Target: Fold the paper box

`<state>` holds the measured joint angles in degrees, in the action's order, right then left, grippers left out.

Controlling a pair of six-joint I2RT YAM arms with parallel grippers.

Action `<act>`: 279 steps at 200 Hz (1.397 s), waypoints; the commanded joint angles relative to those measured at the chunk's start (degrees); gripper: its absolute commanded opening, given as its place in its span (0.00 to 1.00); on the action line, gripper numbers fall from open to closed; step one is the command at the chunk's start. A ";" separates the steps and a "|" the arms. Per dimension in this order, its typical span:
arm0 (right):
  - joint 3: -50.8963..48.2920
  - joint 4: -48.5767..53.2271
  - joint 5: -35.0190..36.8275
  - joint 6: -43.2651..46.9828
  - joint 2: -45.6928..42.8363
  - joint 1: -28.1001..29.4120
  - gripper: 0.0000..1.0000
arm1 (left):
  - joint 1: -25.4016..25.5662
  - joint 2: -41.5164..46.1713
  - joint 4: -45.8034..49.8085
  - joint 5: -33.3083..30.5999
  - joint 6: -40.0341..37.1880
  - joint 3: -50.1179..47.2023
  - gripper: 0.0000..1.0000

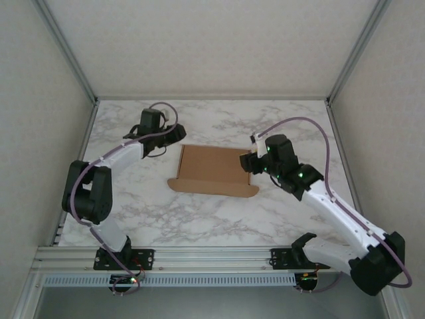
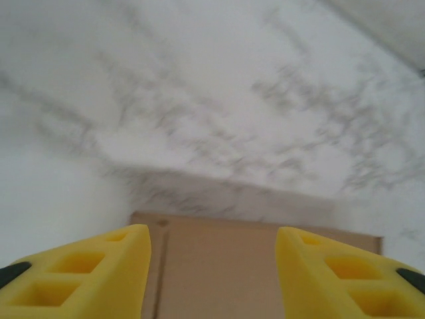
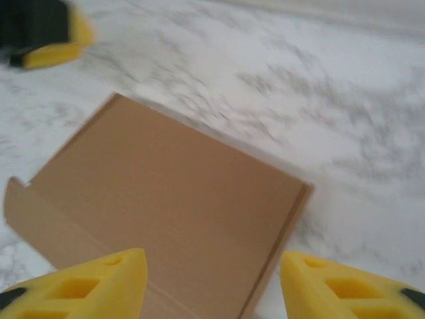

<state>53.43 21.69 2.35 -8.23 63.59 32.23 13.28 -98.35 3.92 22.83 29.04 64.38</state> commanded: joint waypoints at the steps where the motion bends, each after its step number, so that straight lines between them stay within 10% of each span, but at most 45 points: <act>1: 3.17 6.83 -3.96 -12.41 5.90 -5.08 0.59 | 0.87 -0.16 0.81 1.61 -1.48 -3.37 0.53; 66: -1.36 0.78 -8.93 -19.02 16.73 -10.19 0.65 | 0.79 -1.35 3.37 1.15 -5.06 -6.57 0.53; 279: -10.63 -34.28 -43.04 -30.96 35.63 -20.05 0.77 | -6.99 -8.44 -0.07 11.26 -4.66 -12.08 0.10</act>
<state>43.42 -9.69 -36.80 -37.78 98.04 11.92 7.11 -102.91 -2.44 39.09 25.43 54.94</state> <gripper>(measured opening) 0.765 0.108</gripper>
